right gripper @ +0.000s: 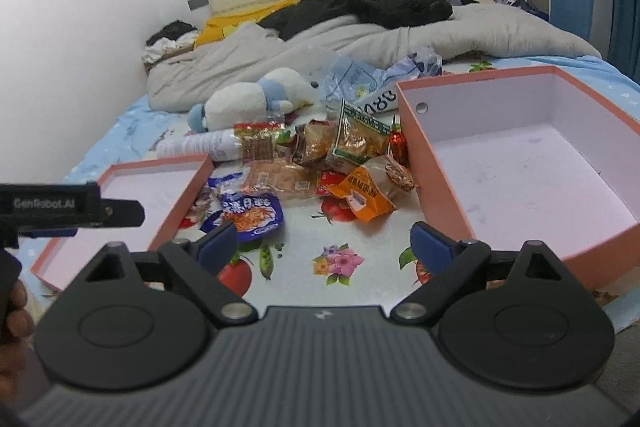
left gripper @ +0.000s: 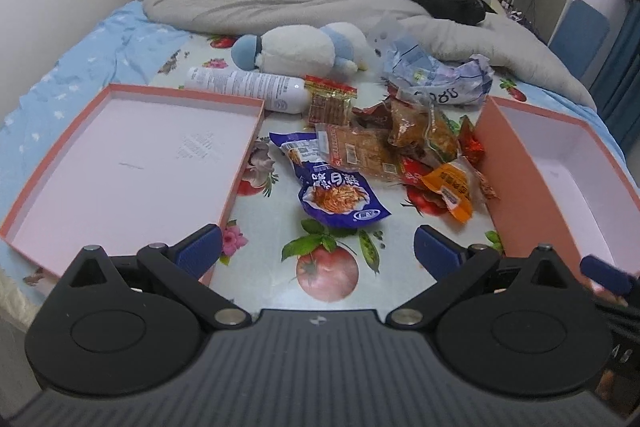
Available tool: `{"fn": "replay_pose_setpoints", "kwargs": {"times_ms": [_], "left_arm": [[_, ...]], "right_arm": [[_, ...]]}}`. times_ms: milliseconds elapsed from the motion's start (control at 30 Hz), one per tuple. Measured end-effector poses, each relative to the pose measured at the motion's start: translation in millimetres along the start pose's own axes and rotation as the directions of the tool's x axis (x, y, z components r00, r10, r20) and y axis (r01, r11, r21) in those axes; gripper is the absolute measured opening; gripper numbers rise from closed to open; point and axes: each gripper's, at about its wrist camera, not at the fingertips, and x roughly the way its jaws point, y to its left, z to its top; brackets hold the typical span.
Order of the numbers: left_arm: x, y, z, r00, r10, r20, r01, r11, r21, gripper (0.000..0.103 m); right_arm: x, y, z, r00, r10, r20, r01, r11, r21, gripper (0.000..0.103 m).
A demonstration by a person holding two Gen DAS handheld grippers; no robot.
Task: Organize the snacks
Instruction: 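Grasp the blue-and-white snack bag with the left tool while the right tool grasps the orange bag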
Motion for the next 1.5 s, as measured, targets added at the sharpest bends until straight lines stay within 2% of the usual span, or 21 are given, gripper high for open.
{"fn": "replay_pose_setpoints", "kwargs": {"times_ms": [167, 333, 433, 500, 633, 800, 933, 1067, 1200, 1300, 1400, 1500], "left_arm": [[33.4, 4.5, 16.7, 1.000, -0.007, -0.004, 0.007, 1.000, -0.002, 0.103], [71.2, 9.7, 30.1, 0.999, -0.032, -0.024, 0.031, 0.999, -0.024, 0.103], [99.6, 12.9, 35.9, 0.997, -0.058, -0.050, 0.056, 0.998, -0.042, 0.103], [118.9, 14.3, 38.9, 0.996, -0.063, -0.066, 0.059, 0.997, -0.049, 0.103], [162.2, 15.0, 45.5, 0.996, -0.026, -0.089, 0.024, 1.000, -0.016, 0.103], [208.5, 16.5, 51.2, 0.987, -0.075, -0.144, 0.073, 0.997, -0.016, 0.103], [235.1, 18.8, 52.8, 0.986, -0.066, -0.154, 0.064, 0.998, -0.019, 0.102], [250.8, 22.1, 52.2, 0.981, -0.089, -0.172, 0.083, 0.996, -0.041, 0.100], [258.0, 14.8, 48.5, 0.986, -0.061, -0.157, 0.066, 0.998, 0.024, 0.096], [258.5, 9.9, 46.5, 0.988, -0.053, -0.147, 0.061, 0.997, 0.050, 0.093], [257.6, 3.4, 42.6, 0.989, -0.047, -0.143, 0.061, 0.994, 0.095, 0.089], [252.3, -0.8, 36.1, 0.990, -0.050, -0.134, 0.066, 0.990, 0.122, 0.081]], "right_arm": [[28.4, 6.7, 1.0, 0.998, -0.044, -0.055, 0.044, 0.999, -0.009, 0.082], [62.4, 9.0, 2.4, 0.993, -0.078, -0.089, 0.080, 0.997, 0.020, 0.082], [82.4, 8.7, 4.1, 0.990, -0.115, -0.081, 0.118, 0.992, 0.036, 0.082], [98.3, 5.2, 5.9, 0.986, -0.140, -0.089, 0.146, 0.987, 0.065, 0.082], [132.0, -3.7, 11.4, 0.975, -0.189, -0.114, 0.204, 0.969, 0.139, 0.082], [167.6, -9.9, 20.7, 0.964, -0.225, -0.142, 0.252, 0.944, 0.212, 0.082], [186.0, -18.0, 25.1, 0.956, -0.251, -0.155, 0.286, 0.916, 0.283, 0.082], [198.5, -17.7, 25.4, 0.950, -0.275, -0.148, 0.309, 0.902, 0.302, 0.082], [216.7, -19.4, 25.3, 0.934, -0.310, -0.179, 0.352, 0.882, 0.312, 0.082], [232.1, -16.8, 25.8, 0.926, -0.324, -0.194, 0.367, 0.894, 0.257, 0.082], [238.2, -13.2, 25.1, 0.931, -0.324, -0.170, 0.355, 0.913, 0.201, 0.082], [237.2, -12.1, 22.9, 0.934, -0.318, -0.160, 0.342, 0.926, 0.159, 0.079]]}}
